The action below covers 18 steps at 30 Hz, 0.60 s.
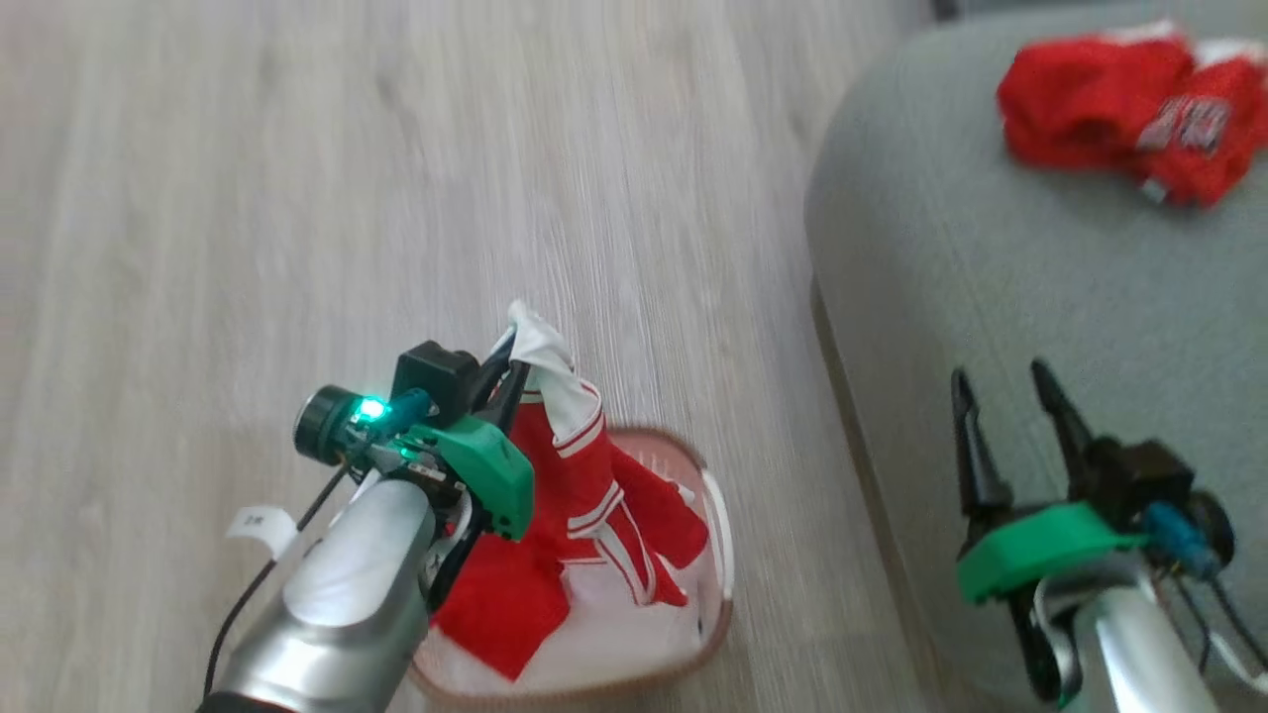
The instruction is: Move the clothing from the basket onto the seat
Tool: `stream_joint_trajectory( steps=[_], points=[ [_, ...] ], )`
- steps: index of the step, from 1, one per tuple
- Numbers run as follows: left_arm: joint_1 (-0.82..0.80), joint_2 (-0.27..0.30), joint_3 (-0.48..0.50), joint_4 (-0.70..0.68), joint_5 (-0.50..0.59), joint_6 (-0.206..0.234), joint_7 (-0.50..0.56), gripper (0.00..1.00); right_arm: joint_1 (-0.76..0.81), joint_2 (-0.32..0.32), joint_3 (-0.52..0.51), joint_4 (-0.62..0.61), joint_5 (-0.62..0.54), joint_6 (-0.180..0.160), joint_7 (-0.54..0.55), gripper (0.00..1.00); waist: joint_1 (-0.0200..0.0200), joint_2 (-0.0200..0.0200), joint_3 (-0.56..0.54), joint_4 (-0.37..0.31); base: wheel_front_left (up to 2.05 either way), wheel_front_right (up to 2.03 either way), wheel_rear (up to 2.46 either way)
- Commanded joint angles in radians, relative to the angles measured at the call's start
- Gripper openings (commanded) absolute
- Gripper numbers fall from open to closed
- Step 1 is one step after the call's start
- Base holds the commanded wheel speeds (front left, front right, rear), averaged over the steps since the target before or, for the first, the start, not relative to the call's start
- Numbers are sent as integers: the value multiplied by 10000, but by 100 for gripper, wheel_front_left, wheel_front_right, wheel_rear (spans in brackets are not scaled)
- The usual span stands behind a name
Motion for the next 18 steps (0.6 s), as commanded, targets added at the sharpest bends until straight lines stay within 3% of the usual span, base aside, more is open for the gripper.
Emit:
stream_joint_trajectory(
  steps=[1,10,18],
  points=[
    [-408,311,445,-467,-119,-15,-81,0,60,1,346,-148,-18,-2,-93,100,1,-1,-1482,171,0,0,0],
    [-1459,502,490,-1307,-114,-33,443,0,272,1,852,287,60,-2,-93,100,1,-1,-2360,324,0,0,0],
    [-2337,419,431,-1788,-132,-67,962,0,-210,1,2179,964,176,-2,-93,100,1,-1,-2660,536,0,0,0]
  ],
)
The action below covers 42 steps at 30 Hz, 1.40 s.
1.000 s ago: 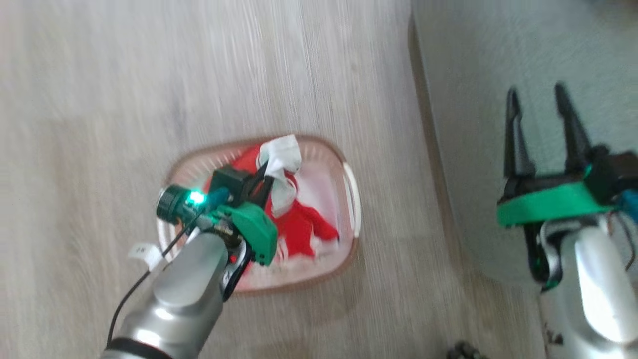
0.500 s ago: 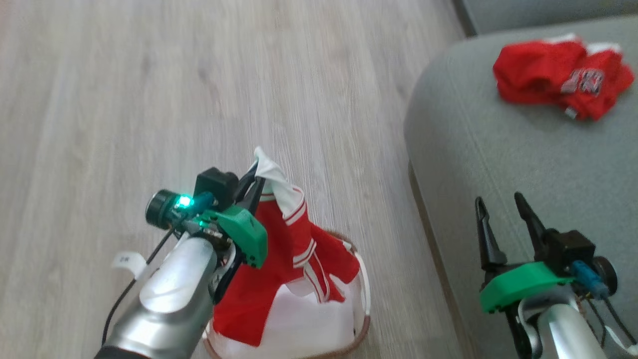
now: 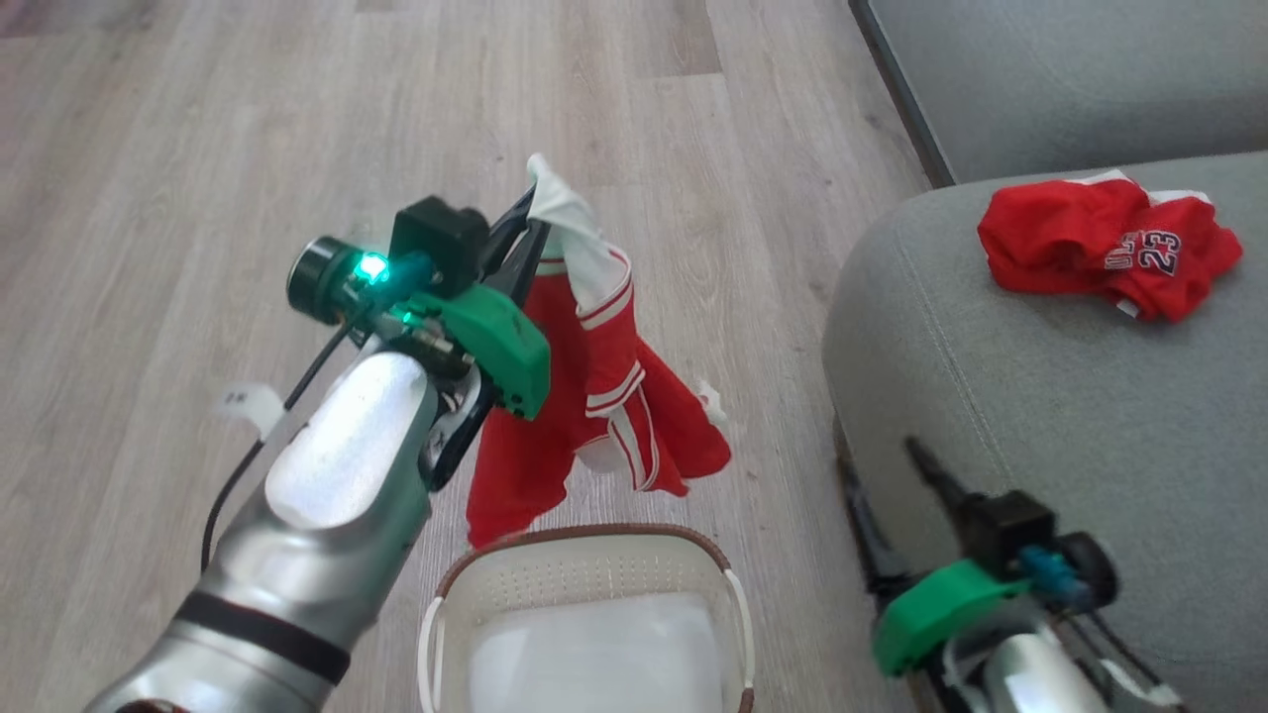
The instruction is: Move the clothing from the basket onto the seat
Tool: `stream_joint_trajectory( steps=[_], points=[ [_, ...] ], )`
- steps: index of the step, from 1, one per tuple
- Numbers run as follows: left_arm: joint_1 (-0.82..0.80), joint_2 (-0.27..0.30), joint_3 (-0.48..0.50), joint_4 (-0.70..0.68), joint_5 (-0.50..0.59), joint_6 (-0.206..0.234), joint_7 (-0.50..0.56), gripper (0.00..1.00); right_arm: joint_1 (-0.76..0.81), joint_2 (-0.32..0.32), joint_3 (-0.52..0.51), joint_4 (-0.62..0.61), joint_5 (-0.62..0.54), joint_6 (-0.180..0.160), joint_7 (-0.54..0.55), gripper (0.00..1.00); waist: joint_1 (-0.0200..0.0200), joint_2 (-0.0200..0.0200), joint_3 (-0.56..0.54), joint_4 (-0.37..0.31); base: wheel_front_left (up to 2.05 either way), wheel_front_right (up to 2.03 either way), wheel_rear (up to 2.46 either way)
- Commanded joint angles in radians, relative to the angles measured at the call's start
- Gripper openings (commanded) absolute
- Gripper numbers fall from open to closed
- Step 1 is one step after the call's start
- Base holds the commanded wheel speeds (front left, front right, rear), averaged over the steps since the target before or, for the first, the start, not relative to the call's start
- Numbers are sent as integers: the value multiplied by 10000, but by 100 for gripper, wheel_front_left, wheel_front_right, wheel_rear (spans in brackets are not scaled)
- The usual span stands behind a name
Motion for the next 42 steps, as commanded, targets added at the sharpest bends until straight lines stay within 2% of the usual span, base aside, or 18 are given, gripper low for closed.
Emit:
stream_joint_trajectory(
  steps=[1,14,21,28,29,30,31,32,33,42],
  points=[
    [-866,180,346,-366,-64,-56,71,0,-750,3,465,-131,83,-2,-93,100,1,-1,-35,56,0,0,0],
    [-1330,-226,-102,-818,-78,-108,324,0,-2542,3,2958,1911,673,-2,-93,100,1,-1,-133,589,0,0,0],
    [-1260,-433,-460,-1337,-157,-157,331,0,-3603,3,4303,3283,1592,-2,-93,100,1,-1,-198,1038,0,0,0],
    [-1184,-599,-819,-1803,-357,-181,382,0,-4567,3,5081,4556,2522,-2,-93,100,1,-1,-242,1500,0,0,0],
    [-1168,-611,-854,-1844,-387,-177,382,0,-4663,3,5206,4662,2640,-2,-93,96,1,-1,-246,1547,0,0,0],
    [-1147,-618,-872,-1871,-416,-164,378,0,-4756,3,5331,4754,2709,-2,-93,46,1,-1,-246,1589,0,0,0],
    [-1123,-621,-880,-1880,-434,-140,381,0,-4833,3,5414,4835,2763,-2,-93,22,1,-1,-246,1625,0,0,0],
    [-1123,-621,-880,-1880,-434,-140,381,0,-4833,3,5414,4835,2763,-2,-93,22,1,-1,-246,1625,0,0,0],
    [-1090,-611,-871,-1870,-453,-104,386,0,-4895,3,5440,4888,2817,-2,-93,0,1,-1,-244,1648,0,0,0],
    [-428,-51,-596,-1336,-649,297,319,0,-4921,3,5020,4640,2771,-2,-93,0,1,-1,-185,1452,0,0,0]
  ],
)
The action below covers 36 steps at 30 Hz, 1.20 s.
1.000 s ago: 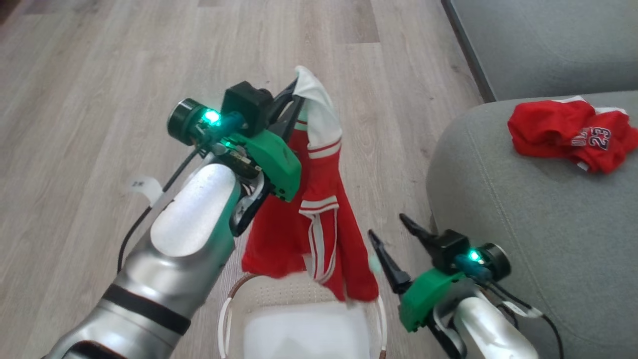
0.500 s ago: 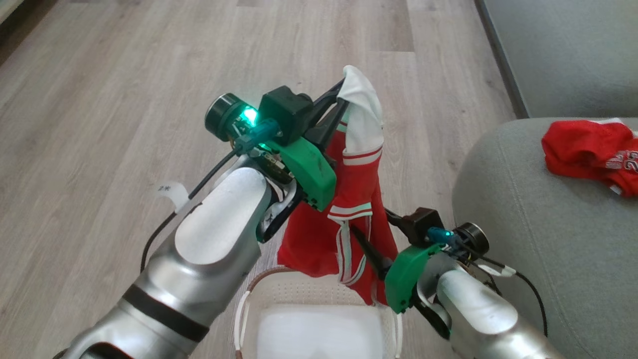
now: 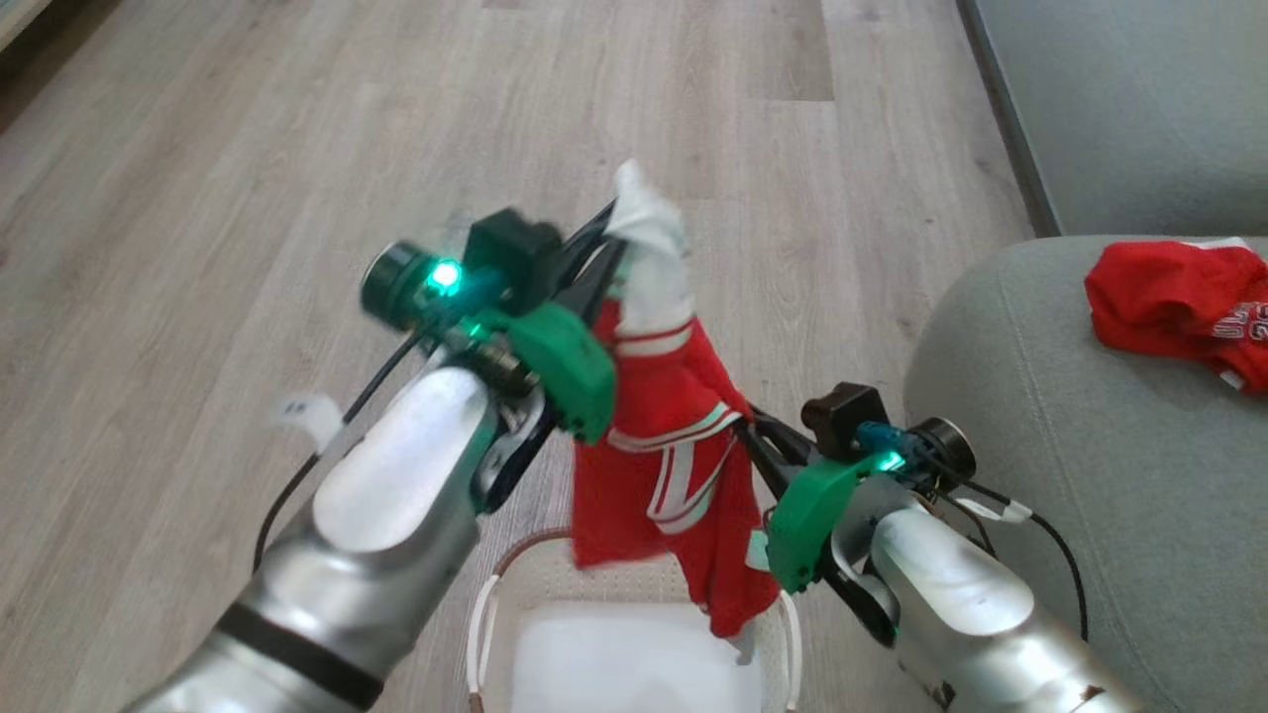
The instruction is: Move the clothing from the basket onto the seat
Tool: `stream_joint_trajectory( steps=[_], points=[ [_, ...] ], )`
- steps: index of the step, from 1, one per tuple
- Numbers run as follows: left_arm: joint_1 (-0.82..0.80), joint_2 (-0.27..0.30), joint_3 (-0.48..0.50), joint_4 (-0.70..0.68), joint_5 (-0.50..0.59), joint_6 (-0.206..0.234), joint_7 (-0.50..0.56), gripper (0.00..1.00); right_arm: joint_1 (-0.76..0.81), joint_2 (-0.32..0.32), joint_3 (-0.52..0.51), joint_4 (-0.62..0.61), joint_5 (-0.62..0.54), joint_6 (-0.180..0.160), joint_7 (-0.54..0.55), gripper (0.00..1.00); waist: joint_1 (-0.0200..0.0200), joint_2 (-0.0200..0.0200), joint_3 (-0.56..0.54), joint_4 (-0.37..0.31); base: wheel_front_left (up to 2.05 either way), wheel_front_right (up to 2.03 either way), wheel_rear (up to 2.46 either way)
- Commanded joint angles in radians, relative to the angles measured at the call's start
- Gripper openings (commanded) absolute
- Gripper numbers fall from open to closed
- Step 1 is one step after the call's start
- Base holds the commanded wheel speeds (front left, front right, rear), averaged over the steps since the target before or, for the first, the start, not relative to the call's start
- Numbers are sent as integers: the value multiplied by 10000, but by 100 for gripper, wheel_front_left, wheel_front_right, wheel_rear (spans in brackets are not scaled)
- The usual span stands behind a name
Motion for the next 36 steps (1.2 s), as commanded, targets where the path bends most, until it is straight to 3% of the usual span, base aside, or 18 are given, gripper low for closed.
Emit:
stream_joint_trajectory(
  steps=[1,3,5,6,7,20,36],
  points=[
    [-352,241,481,-227,-100,53,-118,0,-407,86,-40,-361,-72,-4,-95,0,1,0,12,-84,0,0,0],
    [-114,331,592,-120,-218,113,-294,2,-409,86,-227,-494,-190,-4,-95,0,1,0,30,-209,0,0,0],
    [157,407,678,-9,-319,188,-465,65,-435,85,-409,-596,-360,-4,-95,0,1,0,46,-360,0,0,0],
    [297,439,716,44,-378,207,-540,92,-462,75,-503,-641,-463,-4,-95,0,1,0,56,-451,0,0,0],
    [421,464,724,90,-417,204,-609,100,-489,41,-605,-696,-566,-4,-95,0,1,0,66,-521,0,0,0],
    [1608,602,728,395,-519,425,-1228,100,-915,-1108,-1791,-1607,-1365,-4,-95,0,1,0,321,-1787,0,0,0],
    [2256,-63,629,-87,-270,460,-1438,100,-1291,-2236,-1909,-2736,-1403,-4,-95,0,1,0,887,-4179,0,0,0]
  ],
)
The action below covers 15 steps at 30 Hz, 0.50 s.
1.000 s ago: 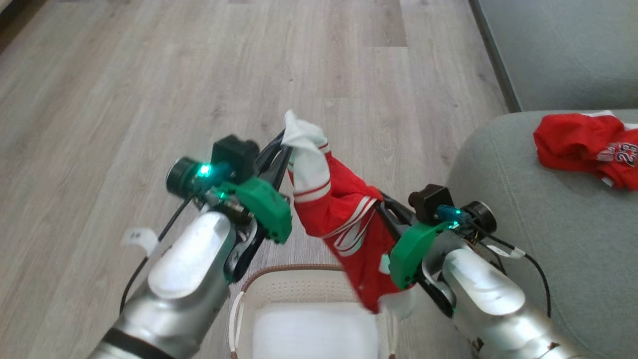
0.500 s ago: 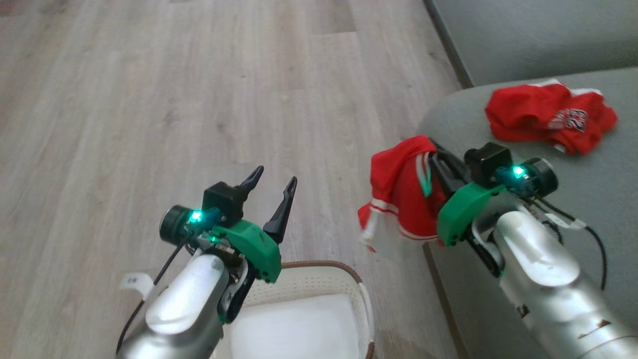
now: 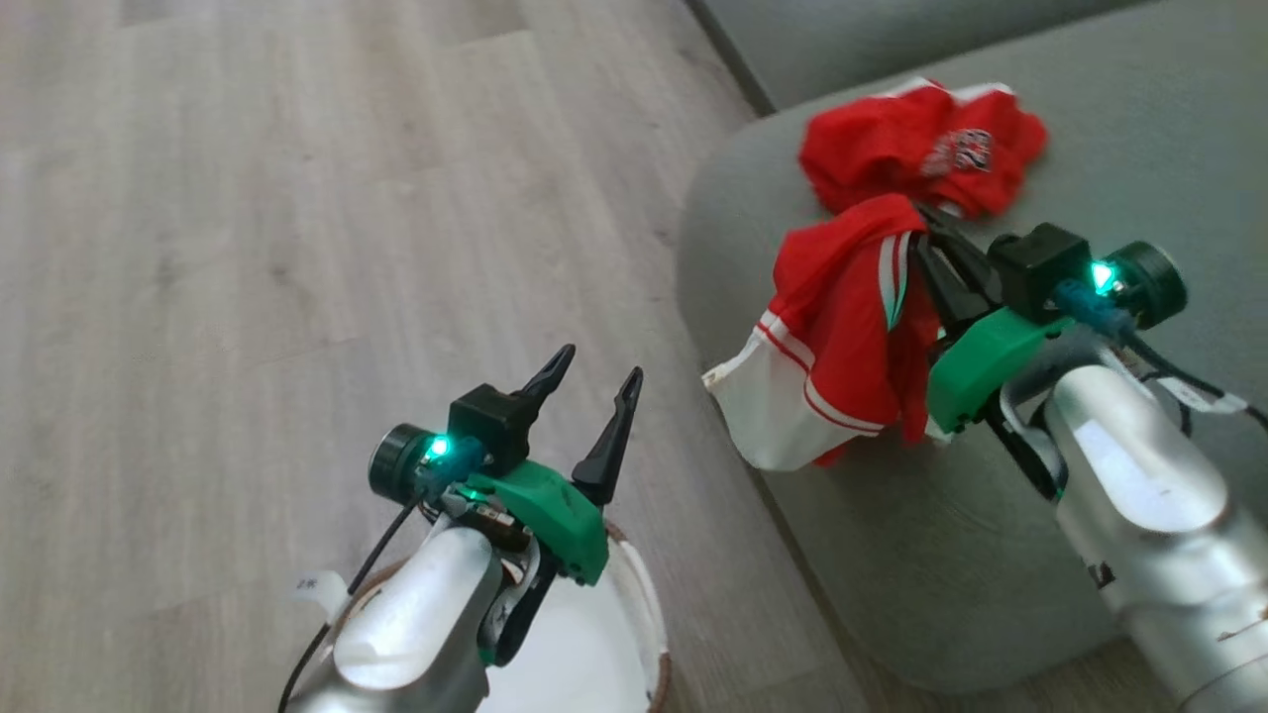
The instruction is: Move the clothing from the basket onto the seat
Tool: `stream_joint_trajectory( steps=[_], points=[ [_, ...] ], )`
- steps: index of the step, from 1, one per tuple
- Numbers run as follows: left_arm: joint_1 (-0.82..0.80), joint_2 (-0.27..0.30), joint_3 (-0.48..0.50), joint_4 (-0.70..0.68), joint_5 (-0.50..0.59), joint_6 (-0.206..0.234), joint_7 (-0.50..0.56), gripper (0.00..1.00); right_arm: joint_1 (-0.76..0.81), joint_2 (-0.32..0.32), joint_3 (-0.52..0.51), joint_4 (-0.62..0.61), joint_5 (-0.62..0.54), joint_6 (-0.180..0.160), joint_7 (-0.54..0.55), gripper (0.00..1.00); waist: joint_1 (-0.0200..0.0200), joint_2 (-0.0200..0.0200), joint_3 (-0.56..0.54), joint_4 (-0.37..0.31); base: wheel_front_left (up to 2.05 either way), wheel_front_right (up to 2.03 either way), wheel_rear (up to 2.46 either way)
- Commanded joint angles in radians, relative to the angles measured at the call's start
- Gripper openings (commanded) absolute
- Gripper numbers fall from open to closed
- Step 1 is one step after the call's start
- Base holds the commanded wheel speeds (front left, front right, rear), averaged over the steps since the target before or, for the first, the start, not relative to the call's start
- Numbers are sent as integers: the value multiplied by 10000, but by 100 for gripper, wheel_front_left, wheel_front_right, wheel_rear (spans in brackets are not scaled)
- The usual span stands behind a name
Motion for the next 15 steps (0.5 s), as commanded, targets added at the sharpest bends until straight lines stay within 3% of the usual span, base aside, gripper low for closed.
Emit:
stream_joint_trajectory(
  steps=[1,7,15],
  points=[
    [-382,85,389,-364,93,-15,-121,100,-503,-59,78,-391,38,-4,-95,0,0,0,244,-512,0,0,0],
    [-456,-78,476,-665,447,-73,-124,100,-733,-370,202,-672,239,-4,-26,0,0,0,672,-1242,0,0,0],
    [-571,-204,588,-1071,859,-157,-125,100,-1280,-805,229,-752,475,-4,218,0,0,0,1270,-1162,0,0,0]
  ],
)
